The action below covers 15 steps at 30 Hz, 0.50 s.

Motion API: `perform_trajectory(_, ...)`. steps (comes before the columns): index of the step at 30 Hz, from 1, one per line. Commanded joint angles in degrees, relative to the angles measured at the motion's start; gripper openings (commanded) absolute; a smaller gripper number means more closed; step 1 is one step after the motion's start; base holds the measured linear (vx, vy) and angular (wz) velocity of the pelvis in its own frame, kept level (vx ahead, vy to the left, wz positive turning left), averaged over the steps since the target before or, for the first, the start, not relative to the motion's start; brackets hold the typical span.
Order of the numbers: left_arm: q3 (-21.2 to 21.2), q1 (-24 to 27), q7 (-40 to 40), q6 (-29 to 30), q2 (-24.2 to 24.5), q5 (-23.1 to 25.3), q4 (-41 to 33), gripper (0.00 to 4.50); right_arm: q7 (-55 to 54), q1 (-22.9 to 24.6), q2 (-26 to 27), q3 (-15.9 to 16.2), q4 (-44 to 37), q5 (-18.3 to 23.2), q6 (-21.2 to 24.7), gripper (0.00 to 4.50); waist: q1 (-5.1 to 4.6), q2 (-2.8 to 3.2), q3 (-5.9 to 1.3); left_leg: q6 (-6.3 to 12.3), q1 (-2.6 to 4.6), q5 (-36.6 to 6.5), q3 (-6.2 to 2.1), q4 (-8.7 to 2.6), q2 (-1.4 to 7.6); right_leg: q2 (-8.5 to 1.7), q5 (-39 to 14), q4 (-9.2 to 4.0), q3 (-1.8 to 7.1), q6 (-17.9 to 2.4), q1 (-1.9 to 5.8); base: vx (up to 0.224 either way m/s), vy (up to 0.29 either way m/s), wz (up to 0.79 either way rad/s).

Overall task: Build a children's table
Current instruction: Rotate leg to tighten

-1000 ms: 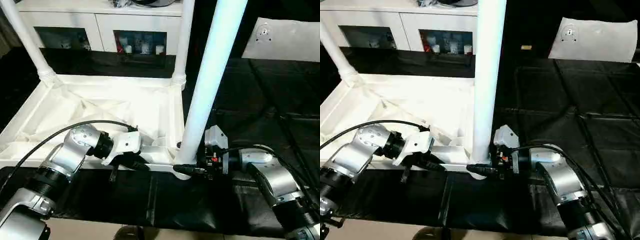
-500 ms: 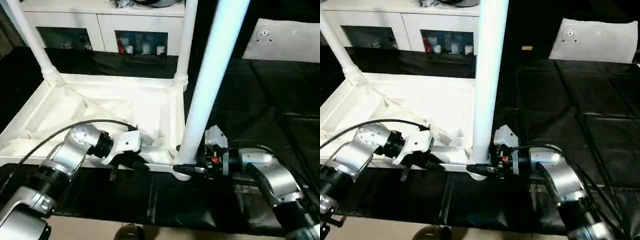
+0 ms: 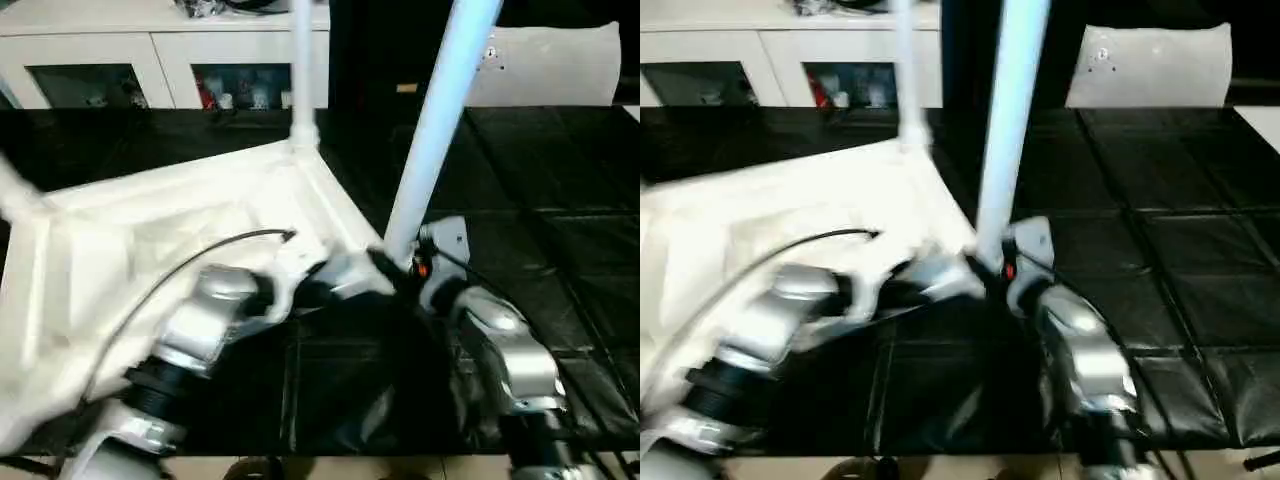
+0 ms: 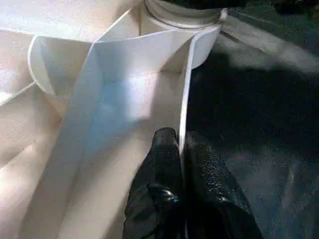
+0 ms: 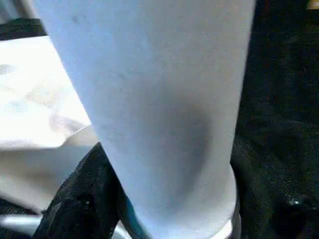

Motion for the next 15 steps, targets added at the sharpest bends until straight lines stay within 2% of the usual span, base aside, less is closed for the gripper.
perform_trajectory(1, 1.18, -2.67, 10.11, -1.53, -5.18, 0.94, -2.95, 0.0, 2.24, 0.84, 6.77, 10.43, 2.19, 1.11, 1.73, 2.72, 0.23, -0.66, -3.08, 5.06, 1.66, -4.51, -1.86, -3.52, 3.59, -5.23, 6.68, -4.36, 2.49, -13.5, 1.87, 0.0, 0.0, 0.0)
perform_trajectory(2, 0.36, -2.41, 10.41, -1.2, -5.39, 1.62, -3.28, 0.0, 1.75, 0.62, 7.52, 9.54, 2.7, 1.5, 1.56, 2.72, 0.16, -0.66, -3.07, 5.19, 1.64, -4.58, -1.89, -3.55, 3.59, -5.2, 6.45, -4.43, 2.45, -13.43, 1.92, 0.0, 0.0, 0.0)
perform_trajectory(3, -0.09, -2.22, 10.46, -0.83, -5.41, 1.94, -3.59, 0.0, 1.65, 0.53, 8.0, 8.85, 2.89, 1.94, 1.54, 2.72, 0.29, -0.42, -3.07, 5.23, 1.81, -5.1, -1.95, -3.58, 3.78, -5.22, 5.95, -4.49, 2.44, -13.27, 1.86, 0.0, 0.0, 0.0)
perform_trajectory(4, -0.71, -2.07, 10.29, -0.62, -5.0, 2.49, -3.86, 0.0, 1.16, 0.39, 8.38, 7.91, 2.85, 2.11, 1.51, 3.28, 0.27, -0.3, -3.11, 5.19, 1.81, -5.29, -2.04, -3.68, 3.91, -5.1, 6.22, -4.38, 2.38, -13.01, 1.9, 0.0, 0.0, 0.0)
perform_trajectory(7, -1.06, -1.74, 8.89, -0.99, -2.6, 3.02, -4.09, 0.0, 1.2, 0.14, 7.79, 6.01, 2.86, 2.53, 0.95, 3.48, 0.01, -0.31, -3.1, 4.94, 1.78, -6.18, -2.12, -3.89, 3.95, -5.08, 6.31, -4.33, 2.31, -12.95, 1.88, 0.0, 0.0, 0.0)
perform_trajectory(9, -0.99, -1.53, 7.71, -1.59, -1.28, 2.75, -4.23, 0.0, 1.77, 0.32, 7.21, 5.37, 2.67, 2.96, 0.55, 3.89, -0.11, -0.28, -3.12, 4.43, 1.89, -7.09, -2.06, -3.93, 3.98, -5.12, 5.61, -4.47, 2.38, -12.98, 1.83, 0.0, 0.0, 0.0)
perform_trajectory(11, -1.07, -1.13, 5.71, -2.61, 0.21, 2.52, -4.45, 0.0, 2.37, 0.56, 6.5, 4.67, 2.43, 3.3, 0.23, 3.89, -0.13, -0.24, -3.14, 4.25, 1.83, -7.06, -2.05, -3.9, 3.91, -5.17, 5.99, -4.48, 2.43, -12.91, 1.88, 0.0, 0.0, 0.0)
perform_trajectory(13, -1.17, -0.64, 3.55, -3.67, 2.03, 2.26, -4.58, 0.0, 3.69, 0.87, 5.6, 3.78, 2.05, 3.92, -0.31, 3.99, -0.27, -0.28, -3.3, 4.72, 1.64, -5.64, -2.04, -3.72, 3.82, -5.24, 8.47, -4.16, 2.41, -12.84, 2.06, 0.0, 0.0, 0.0)
perform_trajectory(15, -1.17, 0.17, -0.2, -5.98, 4.95, 1.28, -4.56, 0.0, 6.51, 1.27, 3.29, 2.51, 1.23, 4.69, -0.59, 4.29, -0.48, -0.27, -3.42, 5.45, 1.48, -4.44, -2.1, -3.54, 3.66, -5.16, 10.84, -3.92, 2.27, -12.87, 2.19, 0.0, 0.0, 0.0)
